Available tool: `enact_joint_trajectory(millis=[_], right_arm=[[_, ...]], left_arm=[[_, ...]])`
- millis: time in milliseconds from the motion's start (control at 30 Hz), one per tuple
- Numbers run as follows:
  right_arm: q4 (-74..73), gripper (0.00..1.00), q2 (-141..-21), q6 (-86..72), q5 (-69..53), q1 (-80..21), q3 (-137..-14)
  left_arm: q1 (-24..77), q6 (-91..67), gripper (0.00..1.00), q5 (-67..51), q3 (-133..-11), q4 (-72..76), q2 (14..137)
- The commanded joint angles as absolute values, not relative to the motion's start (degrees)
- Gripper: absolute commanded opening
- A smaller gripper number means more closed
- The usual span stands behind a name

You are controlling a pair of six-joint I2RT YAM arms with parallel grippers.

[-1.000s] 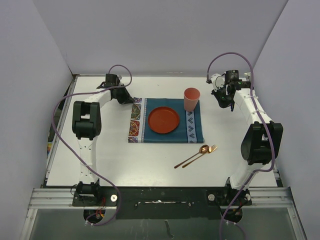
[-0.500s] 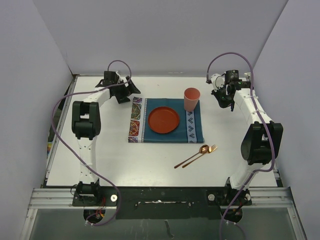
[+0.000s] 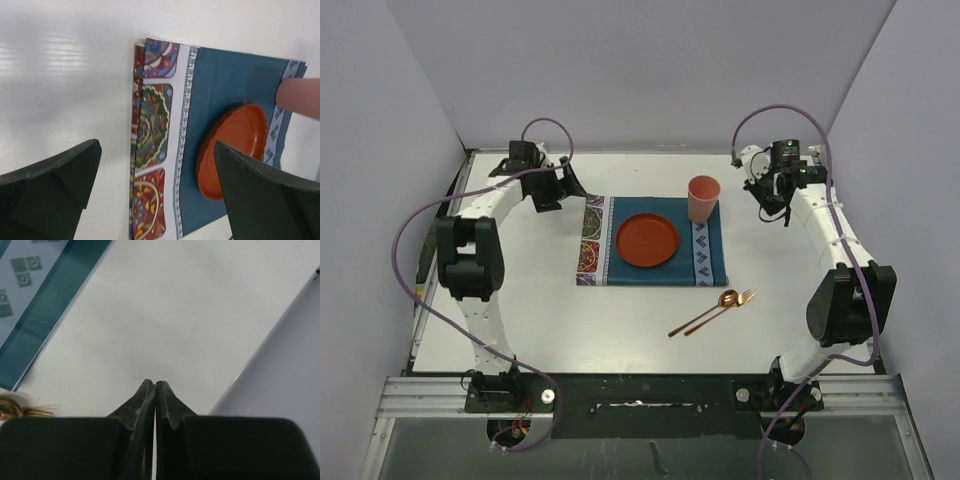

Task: Set the dinner table for one person
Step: Adjust the napkin at the center of the board, then pick up the fork at the center of the board.

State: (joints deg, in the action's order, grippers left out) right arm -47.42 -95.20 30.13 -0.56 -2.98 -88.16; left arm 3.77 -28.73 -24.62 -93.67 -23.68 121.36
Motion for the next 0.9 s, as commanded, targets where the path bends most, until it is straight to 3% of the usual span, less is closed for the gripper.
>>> enact_joint_trajectory(millis=[0, 100, 200, 367, 433, 467, 700, 733, 767, 800, 833, 867], right_arm=[[-54.8, 0.0, -92.9, 36.0, 5.4, -10.9, -80.3], [-46.7, 0.0, -84.0, 37.6, 5.2, -11.8, -71.8], [-40.2, 0.0, -76.4, 32.2, 5.7, -12.5, -68.4], [-43.6, 0.0, -72.7, 19.3, 2.7, -12.7, -67.5], [-43.9, 0.0, -70.3, 21.1, 3.0, -12.7, -65.1], [-43.6, 0.0, -69.4, 22.6, 6.1, -12.6, -64.1], [-45.7, 0.0, -65.9, 27.7, 11.8, -6.9, -64.9], [-45.6, 0.0, -65.2, 27.3, 11.5, -6.4, -65.0], [-45.7, 0.0, -64.6, 26.8, 11.3, -6.2, -65.1], [-46.0, 0.0, -64.3, 26.4, 10.8, -6.2, -65.2], [-46.4, 0.0, -64.1, 26.1, 10.4, -6.1, -65.1], [-46.7, 0.0, -64.1, 25.9, 10.2, -6.1, -65.0]], left_arm=[[7.9, -13.3, 0.98, -14.8, -93.5, -33.1, 95.6], [12.4, -6.3, 0.98, -0.4, -89.1, -38.3, 84.6], [12.3, -6.0, 0.98, 3.7, -82.1, -40.5, 75.8], [12.6, -9.6, 0.98, -5.2, -74.5, -42.8, 67.9], [14.2, -10.1, 0.93, -12.0, -71.0, -41.8, 67.2], [16.0, -10.4, 0.97, -13.4, -69.6, -41.7, 67.3], [38.9, -17.0, 0.96, -4.5, -61.6, -37.8, 67.0], [42.6, -18.0, 0.88, -2.5, -61.4, -38.4, 68.1], [45.7, -19.0, 0.65, -0.3, -61.5, -39.1, 69.4], [48.9, -20.2, 0.32, 2.7, -61.7, -39.5, 70.7], [52.1, -21.4, 0.12, 5.8, -62.0, -39.5, 72.1], [54.9, -22.1, 0.06, 7.4, -62.0, -38.7, 74.4]])
